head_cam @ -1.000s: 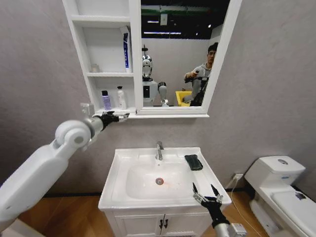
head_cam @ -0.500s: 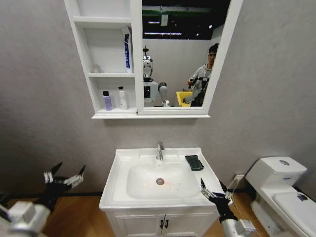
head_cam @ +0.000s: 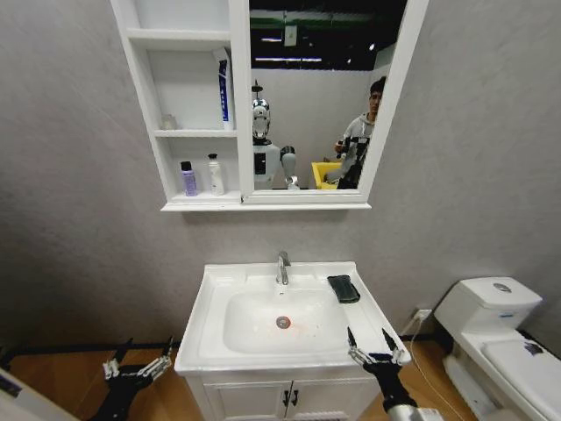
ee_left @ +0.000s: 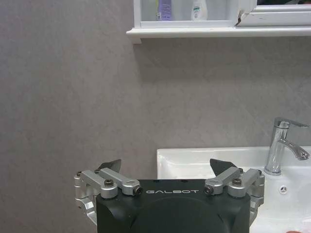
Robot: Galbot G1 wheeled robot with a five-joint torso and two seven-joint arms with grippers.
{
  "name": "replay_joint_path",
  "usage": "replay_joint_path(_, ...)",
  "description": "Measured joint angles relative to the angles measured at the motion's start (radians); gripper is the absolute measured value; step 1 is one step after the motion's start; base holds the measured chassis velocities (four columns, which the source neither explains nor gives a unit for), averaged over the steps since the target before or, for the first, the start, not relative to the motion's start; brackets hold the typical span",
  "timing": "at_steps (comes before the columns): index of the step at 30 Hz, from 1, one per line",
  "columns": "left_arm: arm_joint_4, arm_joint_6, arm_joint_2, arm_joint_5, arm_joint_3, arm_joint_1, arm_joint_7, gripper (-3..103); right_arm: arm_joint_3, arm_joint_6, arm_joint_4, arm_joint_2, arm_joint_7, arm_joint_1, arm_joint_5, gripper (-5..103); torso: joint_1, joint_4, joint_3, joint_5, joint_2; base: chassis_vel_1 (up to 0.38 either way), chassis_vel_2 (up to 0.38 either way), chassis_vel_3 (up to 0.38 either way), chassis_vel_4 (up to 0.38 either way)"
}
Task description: Move facial cleanser and shampoo from washbasin to cabinet, then wipe washbasin with towel.
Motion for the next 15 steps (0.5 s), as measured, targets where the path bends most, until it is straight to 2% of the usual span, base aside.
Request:
replay_joint_path(3,0.0,0.003,0.0,0.002,0.002,-0.001,-0.001,100,0.003,-0.005,0.011,-0.002,0.0,0.001,0.006,100,0.0,0.0001,0.0,0.0001,0.0,0.0,0.0,0.0,0.0)
replay_joint_path(5,0.0,0.005,0.002,0.002,0.003,-0.001,-0.002,100,0.019,-0.031,0.027,-0.015,0.007,0.008,0.051,100,0.0,0.0001,0.0,0.0,0.0,0.0,0.0,0.0,0.0)
replay_joint_path(7,0.0,0.006,0.003,0.001,0.003,0.0,-0.003,100,0.027,-0.094,0.043,-0.024,0.031,0.03,0.111,100,0.0,-0.0001,0.0,-0.0001,0.0,0.0,0.0,0.0,0.0)
replay_joint_path(8,0.0,0.006,0.003,0.001,0.003,0.0,-0.003,100,0.027,-0.094,0.043,-0.024,0.031,0.03,0.111,100,0.0,-0.0001,0.0,-0.0001,0.0,0.0,0.0,0.0,0.0)
replay_joint_path(10,0.0,0.007,0.004,0.0,0.003,0.001,-0.005,100,0.04,-0.165,0.027,-0.03,0.044,0.114,0.145,100,0.0,0.0,0.0,-0.0001,0.0,0.0,0.0,0.0,0.0)
replay_joint_path(11,0.0,0.007,0.004,0.0,0.003,0.001,-0.005,100,0.04,-0.165,0.027,-0.03,0.044,0.114,0.145,100,0.0,0.0,0.0,-0.0001,0.0,0.0,0.0,0.0,0.0)
replay_joint_path(15,0.0,0.008,0.005,-0.003,0.003,0.002,-0.006,100,0.049,-0.286,-0.052,-0.095,0.075,0.283,0.242,100,0.0,0.0007,0.0,0.0002,0.0,0.0,0.0,0.0,0.0)
